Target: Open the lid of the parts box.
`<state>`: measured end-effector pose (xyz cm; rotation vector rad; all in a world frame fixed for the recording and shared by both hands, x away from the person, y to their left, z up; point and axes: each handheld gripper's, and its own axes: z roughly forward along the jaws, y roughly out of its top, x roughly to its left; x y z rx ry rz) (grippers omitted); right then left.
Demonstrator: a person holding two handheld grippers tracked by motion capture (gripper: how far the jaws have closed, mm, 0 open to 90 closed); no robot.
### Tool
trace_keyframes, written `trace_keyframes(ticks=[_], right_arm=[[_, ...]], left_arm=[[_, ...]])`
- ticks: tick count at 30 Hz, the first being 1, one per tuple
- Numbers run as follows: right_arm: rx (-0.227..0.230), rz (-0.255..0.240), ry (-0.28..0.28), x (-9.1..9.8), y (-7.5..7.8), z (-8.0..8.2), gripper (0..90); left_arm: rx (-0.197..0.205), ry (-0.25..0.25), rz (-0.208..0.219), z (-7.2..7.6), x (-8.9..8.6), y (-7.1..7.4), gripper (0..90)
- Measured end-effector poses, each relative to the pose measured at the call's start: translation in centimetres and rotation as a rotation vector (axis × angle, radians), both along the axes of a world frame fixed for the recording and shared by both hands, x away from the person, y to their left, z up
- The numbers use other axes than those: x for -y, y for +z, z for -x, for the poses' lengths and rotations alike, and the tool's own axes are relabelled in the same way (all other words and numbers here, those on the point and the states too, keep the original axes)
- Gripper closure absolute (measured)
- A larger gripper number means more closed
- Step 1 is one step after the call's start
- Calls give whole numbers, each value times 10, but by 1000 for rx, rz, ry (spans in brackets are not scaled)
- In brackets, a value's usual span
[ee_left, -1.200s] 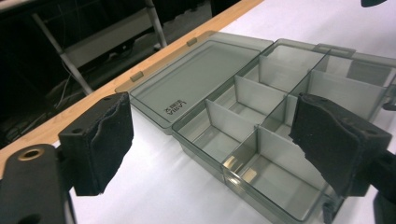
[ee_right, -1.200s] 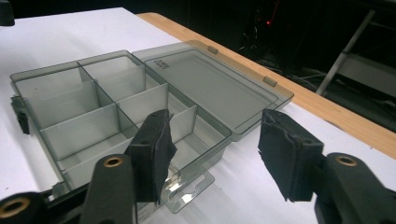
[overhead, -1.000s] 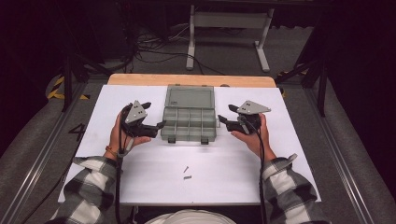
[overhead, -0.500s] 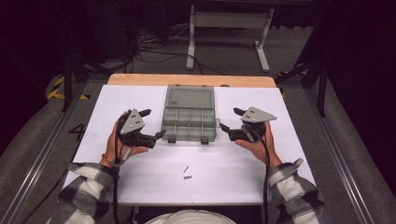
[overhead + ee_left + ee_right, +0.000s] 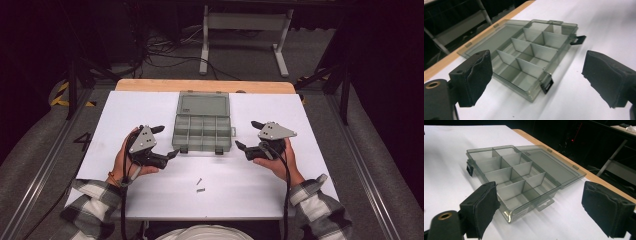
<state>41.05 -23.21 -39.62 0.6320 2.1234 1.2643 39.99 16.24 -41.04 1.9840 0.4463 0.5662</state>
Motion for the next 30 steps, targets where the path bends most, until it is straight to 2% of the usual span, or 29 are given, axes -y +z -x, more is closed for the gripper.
trace_keyframes(ticks=[11,21,23,26,28,30], right_arm=[[-13,9,19,8,-7,19,133],[-31,27,23,14,-15,34,125],[-38,28,29,15,-17,37,125],[-42,42,33,15,-20,42,125],[-41,59,36,15,-22,46,125],[-49,65,40,15,-25,50,125]], left_arm=[[-38,-46,-2,12,1,-7,100],[-86,-105,-29,22,11,-17,106],[-109,-120,-30,24,14,-20,110],[-137,-142,-54,28,21,-26,115],[-175,-161,-57,30,26,-31,119],[-204,-187,-85,35,33,-36,125]])
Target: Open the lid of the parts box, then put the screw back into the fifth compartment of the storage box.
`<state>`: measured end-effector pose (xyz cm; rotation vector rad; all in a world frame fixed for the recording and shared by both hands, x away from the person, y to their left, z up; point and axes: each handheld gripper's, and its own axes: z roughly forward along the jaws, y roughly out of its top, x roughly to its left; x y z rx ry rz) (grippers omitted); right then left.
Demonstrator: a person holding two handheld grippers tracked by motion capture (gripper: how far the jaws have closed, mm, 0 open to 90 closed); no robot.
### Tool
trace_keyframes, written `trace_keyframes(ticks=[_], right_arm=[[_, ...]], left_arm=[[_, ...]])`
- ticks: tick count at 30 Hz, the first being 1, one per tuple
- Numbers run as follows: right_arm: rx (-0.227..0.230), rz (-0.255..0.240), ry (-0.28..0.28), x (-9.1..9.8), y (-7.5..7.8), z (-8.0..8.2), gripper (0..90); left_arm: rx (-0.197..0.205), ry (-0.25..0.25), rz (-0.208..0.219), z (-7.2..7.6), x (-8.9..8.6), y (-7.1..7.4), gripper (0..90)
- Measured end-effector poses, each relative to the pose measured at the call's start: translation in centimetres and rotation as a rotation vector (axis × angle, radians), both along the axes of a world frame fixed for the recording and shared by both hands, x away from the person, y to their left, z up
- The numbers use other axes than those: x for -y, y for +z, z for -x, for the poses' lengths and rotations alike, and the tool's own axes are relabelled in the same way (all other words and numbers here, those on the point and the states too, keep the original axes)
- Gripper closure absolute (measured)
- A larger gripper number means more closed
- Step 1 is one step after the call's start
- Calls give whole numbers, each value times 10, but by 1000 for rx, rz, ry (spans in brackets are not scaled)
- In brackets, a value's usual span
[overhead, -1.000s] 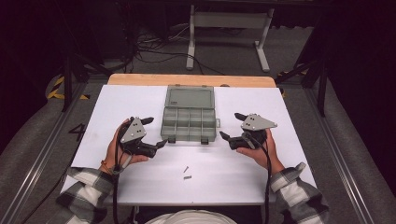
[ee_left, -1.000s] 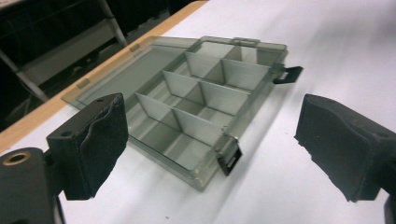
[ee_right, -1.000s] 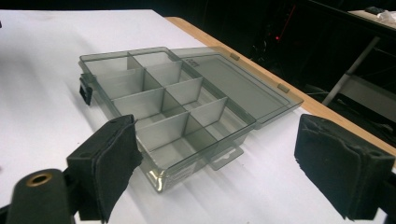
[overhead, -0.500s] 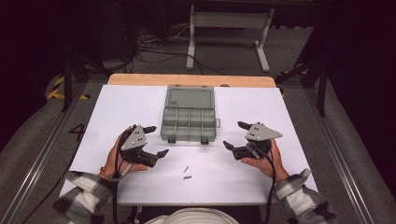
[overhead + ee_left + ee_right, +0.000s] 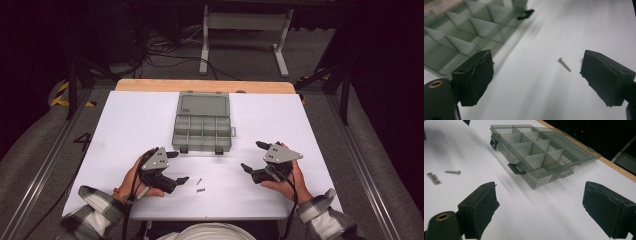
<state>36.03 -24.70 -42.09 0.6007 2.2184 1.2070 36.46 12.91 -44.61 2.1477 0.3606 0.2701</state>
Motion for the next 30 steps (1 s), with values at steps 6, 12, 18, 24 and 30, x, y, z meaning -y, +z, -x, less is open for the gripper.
trace_keyframes(ticks=[6,12,18,24,30], right_arm=[[-15,27,11,1,-7,9,125],[-30,40,12,-1,-11,9,127],[-19,44,7,1,-10,10,132],[-12,57,-5,2,-10,9,137],[2,57,-16,3,-9,6,141]], left_arm=[[-43,-41,-21,6,10,-6,188],[-102,-41,-57,3,27,-13,295],[-129,-11,-52,1,34,-14,399],[-156,4,-63,-4,42,-17,440],[-145,15,-107,-4,47,-20,556]])
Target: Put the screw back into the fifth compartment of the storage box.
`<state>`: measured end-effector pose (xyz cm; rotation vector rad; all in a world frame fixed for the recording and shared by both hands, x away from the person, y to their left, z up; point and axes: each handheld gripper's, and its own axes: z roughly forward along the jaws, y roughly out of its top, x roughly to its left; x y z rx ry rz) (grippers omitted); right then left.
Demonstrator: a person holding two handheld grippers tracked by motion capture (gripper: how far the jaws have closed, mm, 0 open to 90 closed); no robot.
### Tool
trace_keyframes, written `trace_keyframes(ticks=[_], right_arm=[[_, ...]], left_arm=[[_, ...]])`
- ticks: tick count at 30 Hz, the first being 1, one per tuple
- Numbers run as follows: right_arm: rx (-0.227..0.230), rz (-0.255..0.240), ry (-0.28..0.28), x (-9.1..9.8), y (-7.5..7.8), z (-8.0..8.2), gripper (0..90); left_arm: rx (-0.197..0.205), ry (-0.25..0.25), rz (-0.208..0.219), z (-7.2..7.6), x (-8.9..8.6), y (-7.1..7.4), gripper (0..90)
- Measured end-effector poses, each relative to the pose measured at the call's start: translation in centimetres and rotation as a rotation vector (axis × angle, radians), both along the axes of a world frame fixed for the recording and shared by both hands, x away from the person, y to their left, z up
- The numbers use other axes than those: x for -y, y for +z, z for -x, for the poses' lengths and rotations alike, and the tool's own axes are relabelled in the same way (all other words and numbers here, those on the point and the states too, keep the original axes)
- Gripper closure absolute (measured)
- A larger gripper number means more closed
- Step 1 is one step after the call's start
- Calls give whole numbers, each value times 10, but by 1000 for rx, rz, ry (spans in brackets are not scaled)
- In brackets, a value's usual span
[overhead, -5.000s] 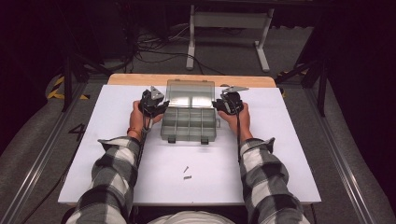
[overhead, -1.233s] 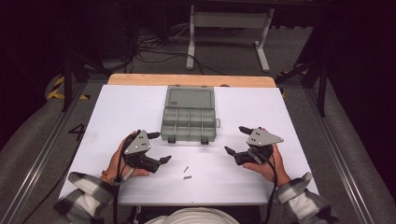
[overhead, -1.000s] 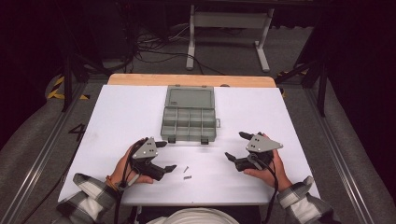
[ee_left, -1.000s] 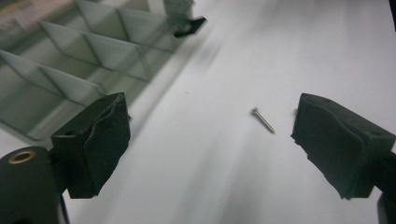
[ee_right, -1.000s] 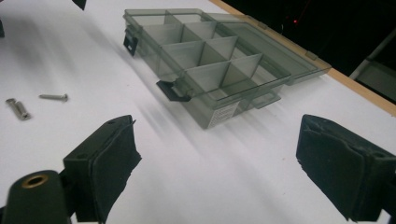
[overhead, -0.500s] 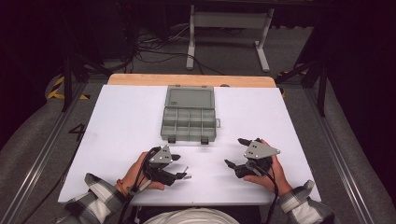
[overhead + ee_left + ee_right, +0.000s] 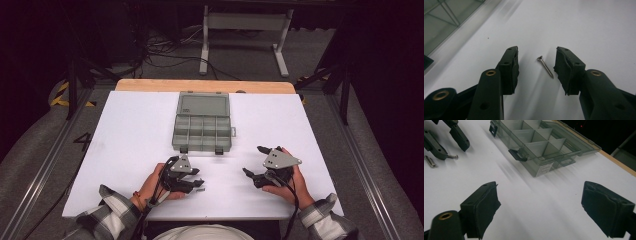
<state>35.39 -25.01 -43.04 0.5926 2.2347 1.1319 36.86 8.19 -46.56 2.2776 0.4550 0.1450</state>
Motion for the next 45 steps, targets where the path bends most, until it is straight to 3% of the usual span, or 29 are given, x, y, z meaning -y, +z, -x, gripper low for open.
trace_keyframes(ticks=[6,13,24,28,30,36,40,45], right_arm=[[9,5,6,1,0,1,143],[16,7,8,0,0,2,145],[21,5,13,1,0,3,145],[23,5,14,1,1,3,145],[26,4,14,1,1,3,145],[39,-4,17,1,2,5,147],[39,-4,20,1,3,6,147],[33,-38,24,3,6,6,147]], left_arm=[[-1,10,-3,-1,0,0,706],[1,-31,3,-2,0,0,846],[23,-55,11,0,-4,1,880],[41,-54,24,0,-7,4,881],[72,-57,13,-1,-11,7,880],[88,0,71,-10,-30,16,881],[108,22,76,-13,-37,20,881],[125,43,85,-15,-41,23,881]])
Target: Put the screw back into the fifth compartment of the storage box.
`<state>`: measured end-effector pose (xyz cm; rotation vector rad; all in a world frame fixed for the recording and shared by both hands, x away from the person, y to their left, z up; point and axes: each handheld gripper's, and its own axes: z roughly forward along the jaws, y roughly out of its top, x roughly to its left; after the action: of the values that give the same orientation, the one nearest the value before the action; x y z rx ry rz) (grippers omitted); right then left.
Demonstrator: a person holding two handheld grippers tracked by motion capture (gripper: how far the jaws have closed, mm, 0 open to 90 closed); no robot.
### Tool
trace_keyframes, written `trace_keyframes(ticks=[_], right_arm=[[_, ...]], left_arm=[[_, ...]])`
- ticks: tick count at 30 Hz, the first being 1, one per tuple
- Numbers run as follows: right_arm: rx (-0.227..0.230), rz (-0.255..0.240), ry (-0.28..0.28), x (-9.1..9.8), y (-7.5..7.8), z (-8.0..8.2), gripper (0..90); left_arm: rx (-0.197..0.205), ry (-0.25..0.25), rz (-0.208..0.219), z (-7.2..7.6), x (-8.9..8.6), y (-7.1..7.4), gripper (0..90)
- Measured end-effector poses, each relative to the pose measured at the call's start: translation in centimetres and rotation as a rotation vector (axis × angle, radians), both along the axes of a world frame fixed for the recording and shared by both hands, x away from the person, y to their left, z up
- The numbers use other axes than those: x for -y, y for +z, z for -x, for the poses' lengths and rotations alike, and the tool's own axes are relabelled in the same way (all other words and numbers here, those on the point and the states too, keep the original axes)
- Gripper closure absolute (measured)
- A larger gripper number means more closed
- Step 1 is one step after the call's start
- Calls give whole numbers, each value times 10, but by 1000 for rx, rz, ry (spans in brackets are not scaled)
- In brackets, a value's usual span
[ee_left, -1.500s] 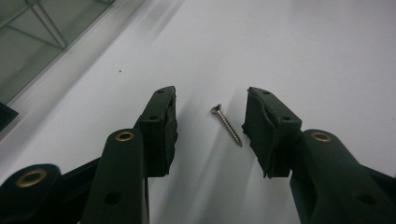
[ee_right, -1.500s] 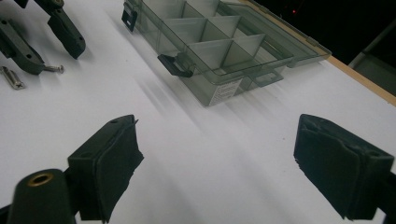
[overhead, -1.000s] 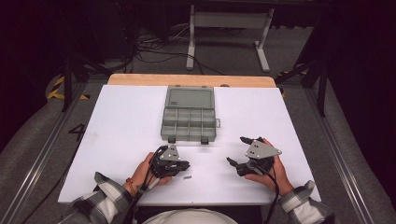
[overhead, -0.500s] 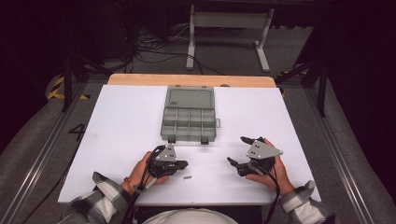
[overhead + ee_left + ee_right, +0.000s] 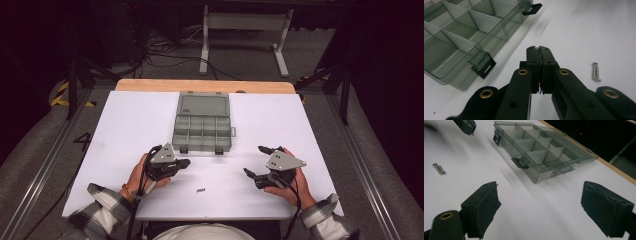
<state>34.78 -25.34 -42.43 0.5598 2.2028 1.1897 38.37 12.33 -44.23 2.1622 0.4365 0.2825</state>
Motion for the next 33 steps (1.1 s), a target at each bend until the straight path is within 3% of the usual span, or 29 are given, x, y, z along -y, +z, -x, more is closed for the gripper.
trace_keyframes(ticks=[16,33], right_arm=[[1,-28,-7,2,3,1,147],[7,-21,-14,3,3,0,147]], left_arm=[[82,33,34,-12,-7,24,881],[113,99,58,-39,-16,42,881]])
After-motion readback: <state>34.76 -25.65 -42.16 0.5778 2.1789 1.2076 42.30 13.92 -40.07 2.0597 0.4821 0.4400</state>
